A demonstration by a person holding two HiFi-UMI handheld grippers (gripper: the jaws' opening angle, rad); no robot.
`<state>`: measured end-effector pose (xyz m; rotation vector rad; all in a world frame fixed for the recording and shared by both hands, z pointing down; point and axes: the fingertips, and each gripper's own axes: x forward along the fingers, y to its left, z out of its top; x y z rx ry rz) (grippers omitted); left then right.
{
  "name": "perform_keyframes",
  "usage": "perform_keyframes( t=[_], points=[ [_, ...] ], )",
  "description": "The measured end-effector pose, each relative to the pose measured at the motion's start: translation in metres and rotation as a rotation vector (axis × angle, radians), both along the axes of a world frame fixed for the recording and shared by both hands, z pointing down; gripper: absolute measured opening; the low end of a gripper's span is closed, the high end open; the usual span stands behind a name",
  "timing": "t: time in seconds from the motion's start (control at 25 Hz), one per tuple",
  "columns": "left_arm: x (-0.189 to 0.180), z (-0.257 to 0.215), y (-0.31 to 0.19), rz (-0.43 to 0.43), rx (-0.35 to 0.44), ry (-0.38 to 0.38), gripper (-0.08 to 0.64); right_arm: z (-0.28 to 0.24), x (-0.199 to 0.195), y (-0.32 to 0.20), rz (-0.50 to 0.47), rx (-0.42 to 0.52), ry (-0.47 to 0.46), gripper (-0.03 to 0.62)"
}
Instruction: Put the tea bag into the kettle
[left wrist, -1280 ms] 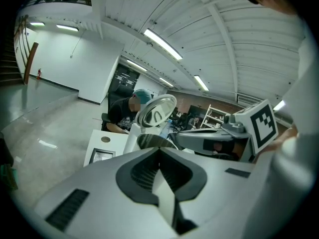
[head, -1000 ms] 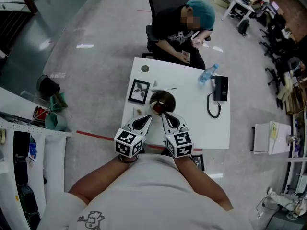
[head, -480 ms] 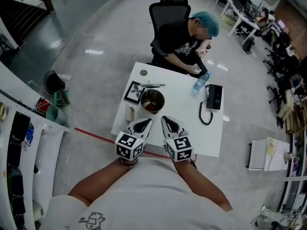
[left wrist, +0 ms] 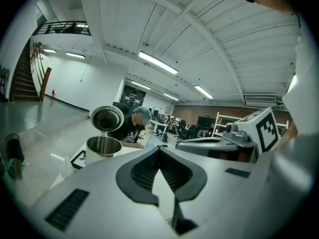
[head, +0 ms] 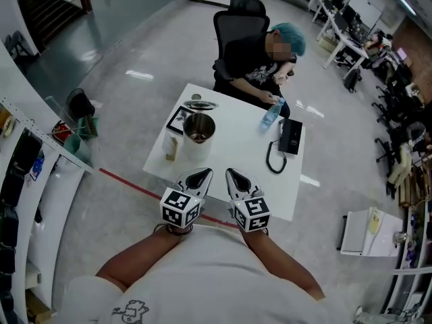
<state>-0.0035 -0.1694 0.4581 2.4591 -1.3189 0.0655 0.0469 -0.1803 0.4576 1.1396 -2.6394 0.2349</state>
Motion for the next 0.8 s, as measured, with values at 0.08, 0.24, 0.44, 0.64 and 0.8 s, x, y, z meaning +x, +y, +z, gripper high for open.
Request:
perform_keyframes(
  t=[0.08, 0.24, 0.44, 0.64, 0.8],
  points=[
    [0.01, 0.003, 0.018, -0.016, 0.001, -0.006, 0.008, 0.003, 0.007, 0.019, -0.03, 0.007, -0.007, 0.012],
    [0.024, 0.015, 0.058, -0.05, -0.016, -0.025, 0.009, 0.009, 0.018, 0.057, -0.083, -0.006, -0.027, 0.012],
    [0.025, 0.024, 0.104, -0.1, -0.045, -0.032, 0.008, 0.02, 0.017, 0.1, -0.141, -0.041, -0.047, 0.011],
    [0.017, 0.03, 0.131, -0.139, -0.051, -0.061, 0.009, 0.023, 0.008, 0.13, -0.193, -0.05, -0.054, 0.011],
    [0.015, 0.041, 0.15, -0.149, -0.091, -0.073, 0.009, 0.023, -0.002, 0.149, -0.233, -0.06, -0.069, 0.011]
  ],
)
